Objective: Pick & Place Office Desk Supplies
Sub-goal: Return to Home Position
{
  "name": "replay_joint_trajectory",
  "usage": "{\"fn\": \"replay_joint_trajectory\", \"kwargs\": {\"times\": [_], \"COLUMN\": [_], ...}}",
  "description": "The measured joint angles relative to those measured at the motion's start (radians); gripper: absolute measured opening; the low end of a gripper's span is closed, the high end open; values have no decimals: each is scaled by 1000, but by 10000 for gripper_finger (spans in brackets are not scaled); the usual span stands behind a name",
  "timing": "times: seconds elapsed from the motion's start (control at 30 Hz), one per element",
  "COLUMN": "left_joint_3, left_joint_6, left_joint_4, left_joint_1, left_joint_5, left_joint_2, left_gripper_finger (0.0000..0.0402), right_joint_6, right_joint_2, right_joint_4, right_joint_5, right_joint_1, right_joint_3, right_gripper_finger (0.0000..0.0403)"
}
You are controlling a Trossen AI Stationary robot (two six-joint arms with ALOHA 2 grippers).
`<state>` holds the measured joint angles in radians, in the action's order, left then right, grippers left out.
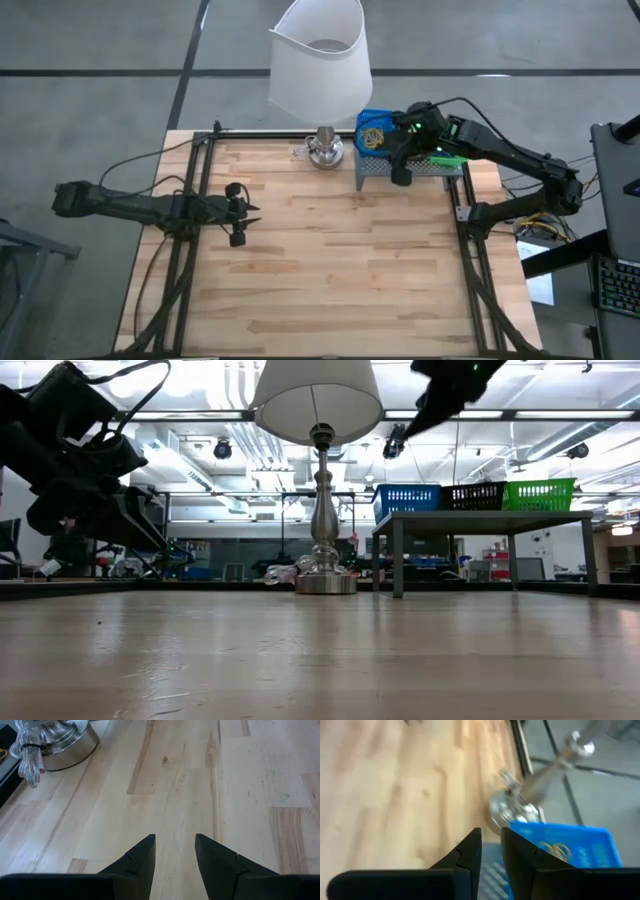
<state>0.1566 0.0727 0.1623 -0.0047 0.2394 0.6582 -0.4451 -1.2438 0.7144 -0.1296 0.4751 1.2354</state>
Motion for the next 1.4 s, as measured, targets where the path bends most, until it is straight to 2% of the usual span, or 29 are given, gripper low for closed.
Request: {"fn": "replay_joint_trajectory", "kwargs": {"times": [0.13,0.33,0.4,0.6,0.8,0.9,1.1,1.4], "left_joint_3": [0,0,0,0,0,0,0,0], "left_joint_6": [0,0,0,0,0,0,0,0], "left_joint_4": [0,0,0,0,0,0,0,0], "left_joint_1": [0,0,0,0,0,0,0,0], "left_joint_5": [0,0,0,0,0,0,0,0], "left_joint_2": [0,0,0,0,0,0,0,0], "left_gripper_finger": [143,143,143,143,143,143,143,143], "right_joint_6": [69,230,243,276,313,315,314,337], "right_joint_2": [42,83,93,129,187,228,348,586], "right_joint_4": [-8,-42,-82,-322,-478,-484,-486,-485], "right_joint_5": [-59,-49,1,261,384,419,420,420], "right_joint_1": [-38,-145,-195,-363,-480,-508,-537,-537], "right_joint_3": [0,-23,-46,-175,-324,-383,-480,-599], "right_gripper_finger": [72,72,72,72,70,70,70,70]}}
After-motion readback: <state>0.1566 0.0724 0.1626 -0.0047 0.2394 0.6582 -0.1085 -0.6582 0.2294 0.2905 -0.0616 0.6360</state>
